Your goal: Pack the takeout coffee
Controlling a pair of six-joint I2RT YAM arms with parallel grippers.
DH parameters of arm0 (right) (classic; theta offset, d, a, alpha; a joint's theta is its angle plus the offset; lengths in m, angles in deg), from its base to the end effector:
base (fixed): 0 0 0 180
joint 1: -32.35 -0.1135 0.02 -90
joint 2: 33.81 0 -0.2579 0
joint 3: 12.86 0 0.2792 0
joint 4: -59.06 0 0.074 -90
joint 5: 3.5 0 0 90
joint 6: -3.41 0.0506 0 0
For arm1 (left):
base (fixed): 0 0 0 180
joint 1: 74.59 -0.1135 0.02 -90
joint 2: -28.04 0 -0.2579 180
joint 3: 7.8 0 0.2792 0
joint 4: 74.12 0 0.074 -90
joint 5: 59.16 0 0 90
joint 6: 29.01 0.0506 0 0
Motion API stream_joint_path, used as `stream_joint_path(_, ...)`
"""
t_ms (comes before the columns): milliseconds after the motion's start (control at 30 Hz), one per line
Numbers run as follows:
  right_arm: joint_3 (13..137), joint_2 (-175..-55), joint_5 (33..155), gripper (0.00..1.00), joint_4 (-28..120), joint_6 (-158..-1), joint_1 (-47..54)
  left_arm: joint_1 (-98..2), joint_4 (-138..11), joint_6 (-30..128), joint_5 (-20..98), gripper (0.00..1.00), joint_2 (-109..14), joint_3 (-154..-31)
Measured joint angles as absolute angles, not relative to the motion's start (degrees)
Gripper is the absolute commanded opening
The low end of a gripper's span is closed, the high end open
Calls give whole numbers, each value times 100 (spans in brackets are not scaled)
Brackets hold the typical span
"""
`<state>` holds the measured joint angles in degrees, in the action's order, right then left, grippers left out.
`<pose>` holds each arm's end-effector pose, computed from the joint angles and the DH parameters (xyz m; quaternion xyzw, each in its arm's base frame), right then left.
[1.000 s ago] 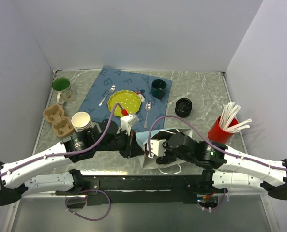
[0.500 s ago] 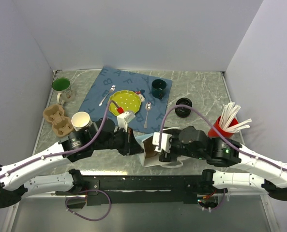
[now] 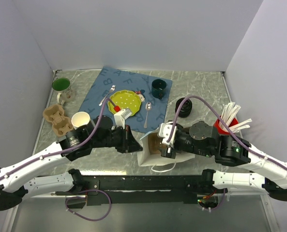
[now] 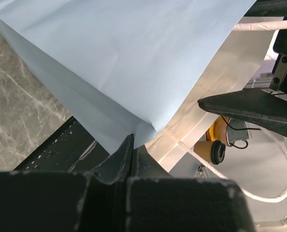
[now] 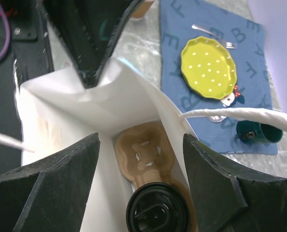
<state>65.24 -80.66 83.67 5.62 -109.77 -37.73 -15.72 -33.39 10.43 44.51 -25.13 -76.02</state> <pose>0.0697 0.1850 0.3995 -0.5937 0.5798 0.2031 0.5197 0.1170 -0.2168 0.3391 0.1241 0.8337 -0.4896 0.2230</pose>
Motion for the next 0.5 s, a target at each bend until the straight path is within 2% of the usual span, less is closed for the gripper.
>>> stream_joint_path(267,6462,-8057,8171,65,820,-10765,-3773,-1618,-3025,1051,4469,1,-2666,-7950)
stream_joint_path(500,6154,-7891,8514,60,627,-10757,-3773,-1618,-2918,1041,4543,1,-2733,-7982)
